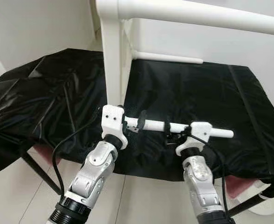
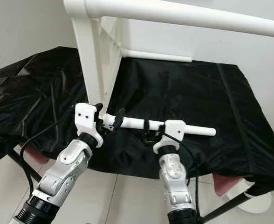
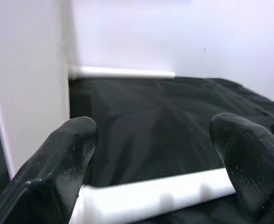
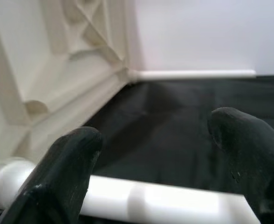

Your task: Building children table

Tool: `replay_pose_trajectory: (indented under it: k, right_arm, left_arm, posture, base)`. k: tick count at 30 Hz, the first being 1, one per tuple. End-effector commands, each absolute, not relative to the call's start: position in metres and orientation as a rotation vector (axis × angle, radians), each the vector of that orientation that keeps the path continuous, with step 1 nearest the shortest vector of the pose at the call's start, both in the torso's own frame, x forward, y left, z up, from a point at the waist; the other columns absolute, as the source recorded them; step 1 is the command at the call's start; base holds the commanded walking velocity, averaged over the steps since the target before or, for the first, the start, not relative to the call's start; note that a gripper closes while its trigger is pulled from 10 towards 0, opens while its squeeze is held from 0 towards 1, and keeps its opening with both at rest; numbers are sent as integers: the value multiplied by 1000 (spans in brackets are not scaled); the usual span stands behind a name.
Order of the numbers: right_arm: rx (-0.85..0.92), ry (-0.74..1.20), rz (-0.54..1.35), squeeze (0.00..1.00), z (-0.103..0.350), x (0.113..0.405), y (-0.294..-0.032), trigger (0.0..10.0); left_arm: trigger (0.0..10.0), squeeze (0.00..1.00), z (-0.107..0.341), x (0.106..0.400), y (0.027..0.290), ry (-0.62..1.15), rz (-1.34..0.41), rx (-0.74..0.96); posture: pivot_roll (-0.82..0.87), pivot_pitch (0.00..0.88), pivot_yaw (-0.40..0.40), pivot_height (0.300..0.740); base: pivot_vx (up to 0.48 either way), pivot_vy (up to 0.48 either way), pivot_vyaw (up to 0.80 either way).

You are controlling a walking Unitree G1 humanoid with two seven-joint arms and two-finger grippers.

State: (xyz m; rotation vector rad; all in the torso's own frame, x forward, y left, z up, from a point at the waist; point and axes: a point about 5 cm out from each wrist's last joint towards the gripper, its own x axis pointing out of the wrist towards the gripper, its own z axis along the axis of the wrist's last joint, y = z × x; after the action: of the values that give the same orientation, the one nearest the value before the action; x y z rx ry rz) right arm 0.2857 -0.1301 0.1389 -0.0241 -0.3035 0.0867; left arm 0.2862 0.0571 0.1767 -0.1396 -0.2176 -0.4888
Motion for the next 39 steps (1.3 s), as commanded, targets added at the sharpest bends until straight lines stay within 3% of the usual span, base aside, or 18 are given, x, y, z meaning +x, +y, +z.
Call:
replay_pose_trajectory:
  k: [1, 13, 18, 19, 26, 39]
  right_arm:
    - [-27, -310, 79, 0, 139, 285, -133, 10000]
    - [-47, -277, 48, 0, 124, 280, -144, 10000]
    - [-67, -250, 0, 0, 116, 274, -159, 10000]
    - [-75, -247, -8, 0, 115, 273, -164, 10000]
    - [-102, -240, -10, 0, 110, 274, -174, 10000]
    - [-77, -260, 56, 0, 113, 284, -159, 10000]
  left_arm:
    - [10000, 0, 179, 285, 55, -235, -525, -125]
    - [10000, 0, 162, 284, 68, -226, -498, -88]
    - [10000, 0, 153, 285, 86, -209, -463, -34]
    - [10000, 0, 150, 286, 94, -204, -451, -9]
    - [10000, 0, 143, 291, 116, -198, -412, 28]
    - [10000, 0, 131, 301, 134, -156, -317, -51]
  posture:
    - [93, 0, 0, 740]
    - [90, 0, 0, 740]
    - [85, 0, 0, 740]
    - [81, 73, -27, 740]
    - [74, 72, -8, 740]
    - [77, 66, -1, 740]
  base:
    - [0, 0, 0]
    - [0, 0, 0]
    - [0, 0, 0]
    - [0, 0, 0]
    - [0, 0, 0]
    - [0, 0, 0]
